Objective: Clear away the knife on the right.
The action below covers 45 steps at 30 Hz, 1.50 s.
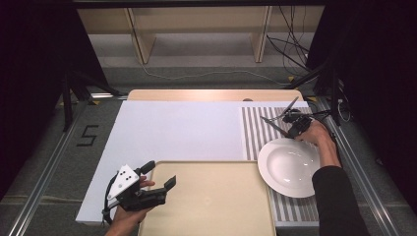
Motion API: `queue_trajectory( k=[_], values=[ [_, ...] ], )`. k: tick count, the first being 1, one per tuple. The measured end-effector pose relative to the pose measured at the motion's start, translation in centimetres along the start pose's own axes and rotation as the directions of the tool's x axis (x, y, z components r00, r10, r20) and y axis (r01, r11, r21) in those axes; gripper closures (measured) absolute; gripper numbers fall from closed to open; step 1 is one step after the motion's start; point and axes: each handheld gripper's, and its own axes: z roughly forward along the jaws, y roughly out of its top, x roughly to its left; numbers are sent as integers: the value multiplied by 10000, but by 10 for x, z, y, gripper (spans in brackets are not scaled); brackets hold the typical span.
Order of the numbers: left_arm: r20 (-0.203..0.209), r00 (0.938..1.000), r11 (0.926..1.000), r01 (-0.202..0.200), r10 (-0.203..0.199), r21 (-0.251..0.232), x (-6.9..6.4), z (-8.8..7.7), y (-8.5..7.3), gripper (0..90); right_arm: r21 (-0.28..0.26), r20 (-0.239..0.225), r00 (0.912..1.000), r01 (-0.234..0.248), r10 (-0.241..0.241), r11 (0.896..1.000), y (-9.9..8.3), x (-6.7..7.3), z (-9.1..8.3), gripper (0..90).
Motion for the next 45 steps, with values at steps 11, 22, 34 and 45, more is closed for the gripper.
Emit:
queue_trajectory(
  k=[11, 22, 34, 45],
  values=[
    [9, 10000, 10000, 40, -40, -13, 0, 0, 0, 128, -184, 452, 9985, 322, -313, 9993, -1, 3, -1, 775],
    [-57, 10000, 10000, 23, -23, -48, 1, -1, 1, 129, -1615, 1836, 9829, 149, 153, 9868, -7, -4, -26, 777],
    [-147, 9999, 10000, 3, -4, -63, 2, -1, 1, 129, -3652, 1284, 9914, 239, 250, 9306, -18, 28, -69, 776],
    [-153, 9999, 10000, -50, 49, -67, 1, -1, 1, 128, -4805, 540, 9985, 232, 32, 8767, -37, 70, -86, 776]
  ],
)
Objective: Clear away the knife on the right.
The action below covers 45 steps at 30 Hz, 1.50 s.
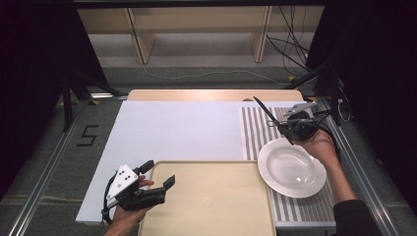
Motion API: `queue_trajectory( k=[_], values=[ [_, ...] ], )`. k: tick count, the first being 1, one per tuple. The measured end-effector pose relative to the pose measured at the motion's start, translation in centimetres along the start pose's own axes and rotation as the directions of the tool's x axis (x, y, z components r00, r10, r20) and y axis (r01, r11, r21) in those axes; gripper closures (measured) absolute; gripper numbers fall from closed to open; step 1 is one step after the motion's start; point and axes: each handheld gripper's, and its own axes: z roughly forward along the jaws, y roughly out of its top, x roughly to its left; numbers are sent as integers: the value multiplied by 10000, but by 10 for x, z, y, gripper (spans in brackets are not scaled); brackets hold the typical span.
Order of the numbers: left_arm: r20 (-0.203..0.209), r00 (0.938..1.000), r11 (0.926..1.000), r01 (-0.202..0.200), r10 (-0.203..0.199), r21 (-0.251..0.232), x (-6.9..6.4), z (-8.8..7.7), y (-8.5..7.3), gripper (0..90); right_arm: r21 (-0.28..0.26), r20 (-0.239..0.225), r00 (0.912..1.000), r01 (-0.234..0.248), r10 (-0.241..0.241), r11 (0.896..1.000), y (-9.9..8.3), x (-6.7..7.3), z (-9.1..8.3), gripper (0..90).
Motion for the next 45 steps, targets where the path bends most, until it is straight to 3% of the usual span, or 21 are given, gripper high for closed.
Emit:
queue_trajectory(
  k=[10, 12, 13, 17, 25, 28, 35, 38, 43, 45],
  values=[
    [-22, 10000, 9999, 8, -8, -152, 2, -3, 1, 128, -737, -457, 9989, 82, -116, 9972, -2, 36, -25, 776],
    [-51, 10000, 9998, -44, 43, -169, 2, -3, 1, 128, -946, -680, 9976, 95, -159, 9955, -4, 44, -31, 776],
    [-49, 9999, 9998, -104, 104, -146, 2, -4, 1, 128, -1135, -897, 9960, -122, 20, 9935, -8, 50, -34, 776],
    [-2, 9999, 9997, -105, 105, -200, 1, -4, 2, 127, -1246, -1232, 9923, -274, 119, 9918, -14, 63, -38, 775],
    [-77, 9999, 9998, -135, 133, -172, 1, -5, 1, 126, -1349, -1354, 9904, -459, 275, 9898, -25, 83, -49, 776],
    [-102, 9999, 9997, -111, 109, -221, 2, -5, 1, 125, -1277, -1686, 9852, -546, 325, 9903, -37, 97, -52, 775],
    [-66, 9998, 9997, -170, 169, -180, 2, -5, 1, 121, -1316, -2105, 9774, -481, 195, 9901, -44, 120, -60, 775],
    [-88, 9999, 9997, -137, 135, -225, 2, -6, 1, 121, -1367, -2247, 9741, -571, 251, 9890, -46, 123, -63, 775],
    [-85, 9999, 9997, -146, 144, -212, 2, -5, 1, 120, -1268, -2827, 9577, -924, 533, 9876, -56, 133, -65, 775],
    [-81, 9999, 9997, -143, 142, -209, 2, -5, 0, 120, -1254, -2883, 9558, -973, 575, 9873, -57, 134, -65, 775]
  ],
)
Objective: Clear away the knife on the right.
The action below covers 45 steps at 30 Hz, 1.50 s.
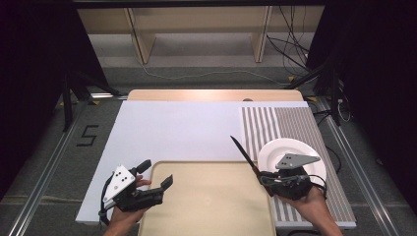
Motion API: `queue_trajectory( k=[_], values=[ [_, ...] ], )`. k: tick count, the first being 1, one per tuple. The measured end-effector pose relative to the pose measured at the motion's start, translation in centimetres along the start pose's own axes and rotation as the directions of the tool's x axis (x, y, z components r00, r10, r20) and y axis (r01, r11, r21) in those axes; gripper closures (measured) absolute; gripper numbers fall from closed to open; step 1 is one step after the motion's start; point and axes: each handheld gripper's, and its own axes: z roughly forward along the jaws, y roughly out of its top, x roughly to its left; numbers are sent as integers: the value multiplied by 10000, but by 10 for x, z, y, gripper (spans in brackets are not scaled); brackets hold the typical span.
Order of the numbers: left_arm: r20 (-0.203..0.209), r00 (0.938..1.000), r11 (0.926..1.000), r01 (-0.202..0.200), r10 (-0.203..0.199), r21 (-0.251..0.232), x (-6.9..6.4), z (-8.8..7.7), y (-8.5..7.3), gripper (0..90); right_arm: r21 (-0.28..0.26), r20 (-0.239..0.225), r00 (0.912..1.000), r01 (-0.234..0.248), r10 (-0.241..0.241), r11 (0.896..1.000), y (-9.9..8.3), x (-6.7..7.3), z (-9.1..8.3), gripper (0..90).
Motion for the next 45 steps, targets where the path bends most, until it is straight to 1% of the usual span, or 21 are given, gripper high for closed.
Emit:
queue_trajectory(
  k=[3, 6, 10, 11, 12, 14, 18, 21, 23, 24, 26, 28, 30, 31, 35, 38, 42, 45],
  values=[
    [2, 10000, 10000, -23, 23, -17, 0, 0, 0, 118, -10, -276, 9995, -148, 147, 9999, -4, 4, -1, 775],
    [5, 10000, 10000, -32, 32, -31, 0, 0, 0, 118, 50, -450, 9984, -338, 340, 9994, -9, 7, 0, 775],
    [-22, 10000, 10000, -47, 47, 31, 0, 0, 0, 118, 318, -691, 9962, -517, 538, 9982, -16, 12, 3, 775],
    [-33, 10000, 10000, -43, 43, 26, 0, 0, 0, 118, 571, -769, 9950, -588, 631, 9966, -20, 16, 8, 775],
    [-48, 10000, 10000, -46, 46, 12, 0, 0, 0, 118, 571, -769, 9950, -588, 631, 9966, -20, 16, 8, 775],
    [-55, 10000, 10000, -40, 40, -3, 0, 0, 0, 118, 789, -946, 9932, -605, 679, 9950, -24, 21, 11, 775],
    [-65, 10000, 10000, -39, 39, 15, 0, 0, -1, 118, 964, -1014, 9929, -517, 615, 9940, -27, 27, 13, 775],
    [-57, 10000, 10000, -56, 56, 22, 0, 0, -1, 118, 1219, -1060, 9920, -557, 688, 9910, -31, 30, 16, 775],
    [-67, 10000, 10000, 11, -11, 21, 0, 1, -1, 118, 1416, -1155, 9915, -431, 597, 9890, -33, 32, 18, 775],
    [-86, 10000, 10000, -1, 2, 60, 0, 1, -1, 118, 1677, -1190, 9910, -400, 605, 9850, -35, 35, 21, 775],
    [-78, 10000, 10000, 11, -11, 63, 0, 1, -1, 118, 1775, -1211, 9909, -362, 584, 9834, -36, 35, 22, 775],
    [-81, 10000, 10000, 13, -13, 59, 0, 1, -1, 118, 2117, -1238, 9901, -382, 655, 9766, -39, 38, 25, 775],
    [-88, 10000, 10000, 14, -14, 66, 0, 1, -1, 118, 2162, -1264, 9899, -350, 635, 9757, -40, 38, 26, 775],
    [-87, 10000, 10000, 19, -19, 60, 0, 1, -1, 118, 2280, -1293, 9899, -278, 586, 9733, -41, 39, 27, 775],
    [-52, 10000, 10000, 30, -29, 72, 0, 1, -1, 118, 2732, -1255, 9902, -253, 617, 9616, -43, 41, 31, 774],
    [-50, 10000, 10000, 37, -37, 58, 0, 1, -1, 118, 2957, -1164, 9912, -265, 635, 9549, -45, 40, 33, 775],
    [-74, 10000, 10000, 39, -38, 72, 0, 1, -1, 118, 3338, -979, 9934, -244, 604, 9423, -47, 39, 36, 774],
    [-76, 10000, 10000, 29, -29, 64, 0, 1, -1, 118, 3525, -996, 9930, -249, 640, 9355, -48, 40, 38, 773]
  ],
)
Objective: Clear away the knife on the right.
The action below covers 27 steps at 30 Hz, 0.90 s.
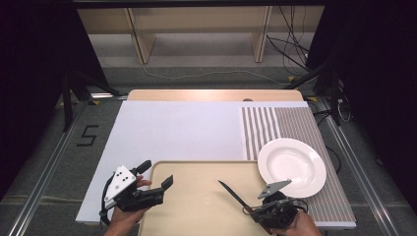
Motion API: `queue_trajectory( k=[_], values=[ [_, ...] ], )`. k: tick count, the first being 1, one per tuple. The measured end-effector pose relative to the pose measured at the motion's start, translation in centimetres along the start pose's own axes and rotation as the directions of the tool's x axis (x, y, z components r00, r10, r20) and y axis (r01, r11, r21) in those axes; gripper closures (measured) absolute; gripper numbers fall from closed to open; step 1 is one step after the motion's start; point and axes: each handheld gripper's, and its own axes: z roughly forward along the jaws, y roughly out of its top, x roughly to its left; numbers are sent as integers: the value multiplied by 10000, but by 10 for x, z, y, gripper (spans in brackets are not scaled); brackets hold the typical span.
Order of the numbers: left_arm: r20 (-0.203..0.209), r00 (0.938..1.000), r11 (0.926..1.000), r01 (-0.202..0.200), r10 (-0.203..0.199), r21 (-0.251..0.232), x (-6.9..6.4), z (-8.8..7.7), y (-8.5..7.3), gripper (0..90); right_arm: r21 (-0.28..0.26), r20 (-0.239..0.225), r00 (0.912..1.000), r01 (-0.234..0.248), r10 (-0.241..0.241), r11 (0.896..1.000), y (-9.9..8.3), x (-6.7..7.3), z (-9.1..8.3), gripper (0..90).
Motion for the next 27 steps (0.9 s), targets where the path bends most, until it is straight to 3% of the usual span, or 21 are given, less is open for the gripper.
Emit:
queue_trajectory(
  k=[7, 10, 11, 15, 18, 19, 20, 21, 22, 27],
  values=[
    [9, 10000, 10000, 6, -6, 0, 0, 0, 0, 118, 506, -32, 9999, 116, -114, 9987, 1, 4, 6, 758],
    [20, 10000, 10000, -1, 1, -8, 0, 0, 0, 117, 299, -206, 9998, 54, -48, 9995, 4, 4, 3, 564],
    [34, 10000, 10000, 5, -5, -2, 0, 0, 0, 117, 59, -218, 9997, 90, -89, 9999, 6, 4, 0, 565],
    [40, 10000, 10000, 7, -7, 26, 0, 1, 0, 117, -769, 138, 9957, 923, -915, 9928, 12, 12, -5, 720],
    [35, 10000, 10000, -13, 12, 25, 0, 1, 0, 117, -590, 124, 9854, 1705, -1701, 9836, 18, 22, 4, 852],
    [35, 10000, 10000, -17, 17, 32, 0, 1, 0, 117, -590, 124, 9854, 1705, -1701, 9836, 18, 22, 4, 852],
    [33, 10000, 10000, -15, 15, 27, 0, 1, 0, 117, -453, 68, 9755, 2200, -2199, 9745, 20, 24, 10, 884],
    [33, 10000, 10000, -3, 3, 22, 0, 1, 0, 117, -453, 68, 9755, 2200, -2199, 9745, 20, 24, 10, 884],
    [30, 10000, 10000, 2, -2, 22, 1, 1, 0, 117, -342, -18, 9687, 2480, -2482, 9682, 21, 26, 13, 900],
    [37, 10000, 10000, 6, -6, 24, 1, 1, 0, 117, -213, -133, 9630, 2687, -2690, 9630, 20, 27, 17, 900]
  ],
)
